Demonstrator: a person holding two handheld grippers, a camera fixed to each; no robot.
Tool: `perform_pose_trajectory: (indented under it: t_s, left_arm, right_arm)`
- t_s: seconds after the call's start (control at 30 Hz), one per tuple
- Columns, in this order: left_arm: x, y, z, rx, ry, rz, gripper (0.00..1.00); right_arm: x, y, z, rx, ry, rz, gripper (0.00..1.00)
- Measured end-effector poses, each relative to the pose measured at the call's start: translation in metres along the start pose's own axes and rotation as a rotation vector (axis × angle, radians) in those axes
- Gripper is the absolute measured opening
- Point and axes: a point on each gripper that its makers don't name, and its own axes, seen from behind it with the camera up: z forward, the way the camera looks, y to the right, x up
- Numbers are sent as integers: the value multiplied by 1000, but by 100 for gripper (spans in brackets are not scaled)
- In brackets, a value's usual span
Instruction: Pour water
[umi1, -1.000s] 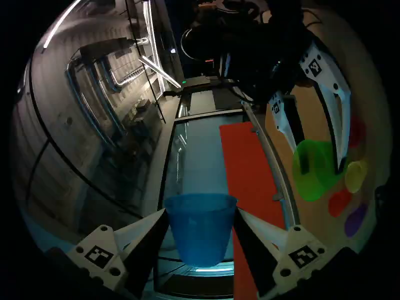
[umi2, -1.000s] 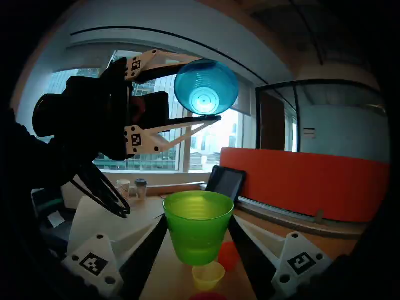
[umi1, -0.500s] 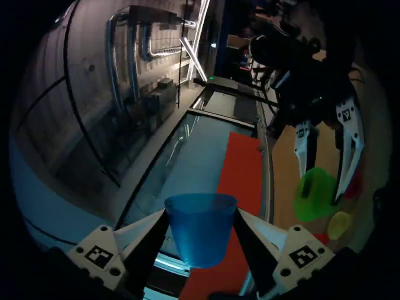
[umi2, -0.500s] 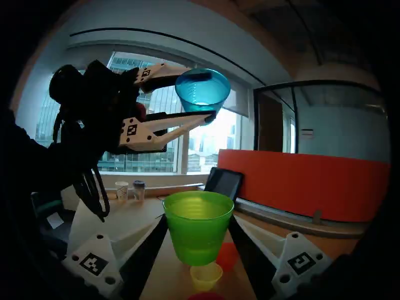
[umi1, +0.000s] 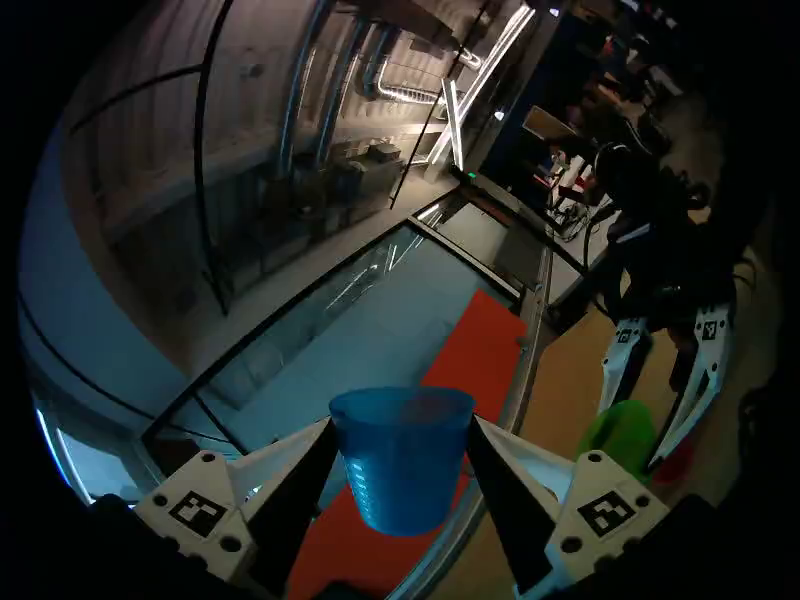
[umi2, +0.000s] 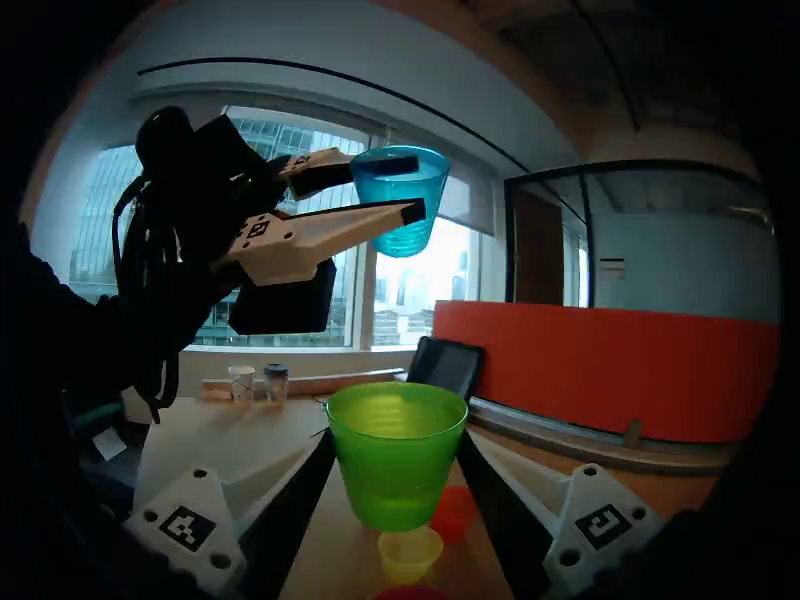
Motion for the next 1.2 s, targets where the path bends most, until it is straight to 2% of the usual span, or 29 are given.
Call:
perform_pose_trajectory:
  t_s: [0.17,0.37,0.7,0.8,1.2]
  left_arm:
    - [-3,-1,-1,-9,-8,-108,86]
    - [-12,-7,-1,-12,-31,-238,86]
    - [-30,-14,-1,-29,-85,-483,86]
    - [-32,-15,-2,-35,-92,-529,86]
    - [-46,-10,-2,-72,-147,-650,86]
  right_arm:
    - [1,1,-2,-2,4,4,88]
    - [3,2,-3,-5,7,6,88]
    - [7,2,-5,-9,11,7,88]
    - [6,2,-5,-9,10,6,88]
    - [3,2,-4,-9,7,6,88]
